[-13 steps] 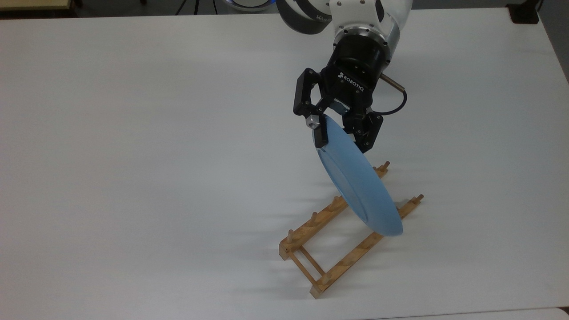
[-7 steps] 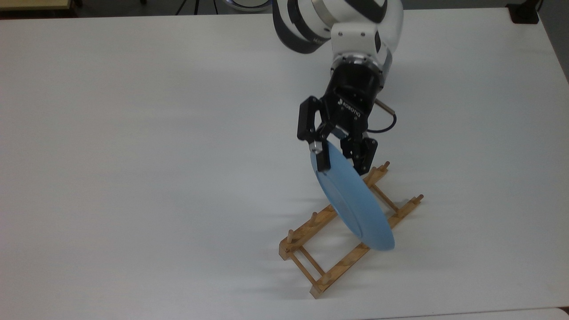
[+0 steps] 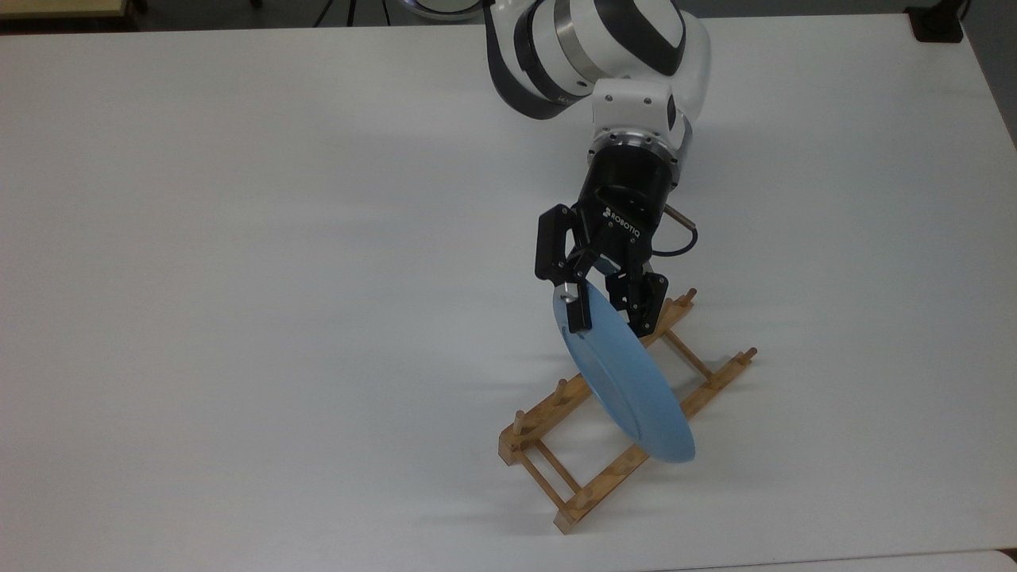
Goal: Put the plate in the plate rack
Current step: 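Lower the upright plate between the rack's wooden pegs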
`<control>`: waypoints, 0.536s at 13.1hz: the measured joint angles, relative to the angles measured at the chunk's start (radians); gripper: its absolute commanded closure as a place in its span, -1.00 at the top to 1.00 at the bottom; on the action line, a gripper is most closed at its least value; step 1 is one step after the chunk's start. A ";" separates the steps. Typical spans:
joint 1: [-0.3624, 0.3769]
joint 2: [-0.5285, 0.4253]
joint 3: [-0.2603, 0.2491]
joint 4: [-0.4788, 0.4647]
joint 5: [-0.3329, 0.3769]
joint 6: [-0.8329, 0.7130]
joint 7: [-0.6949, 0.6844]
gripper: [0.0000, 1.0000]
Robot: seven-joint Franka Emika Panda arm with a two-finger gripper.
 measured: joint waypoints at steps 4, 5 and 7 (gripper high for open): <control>0.000 0.021 0.000 0.003 -0.032 0.000 0.000 -1.00; 0.000 0.026 0.000 0.003 -0.039 -0.003 0.000 -1.00; 0.000 0.036 0.000 0.004 -0.044 -0.008 0.000 -1.00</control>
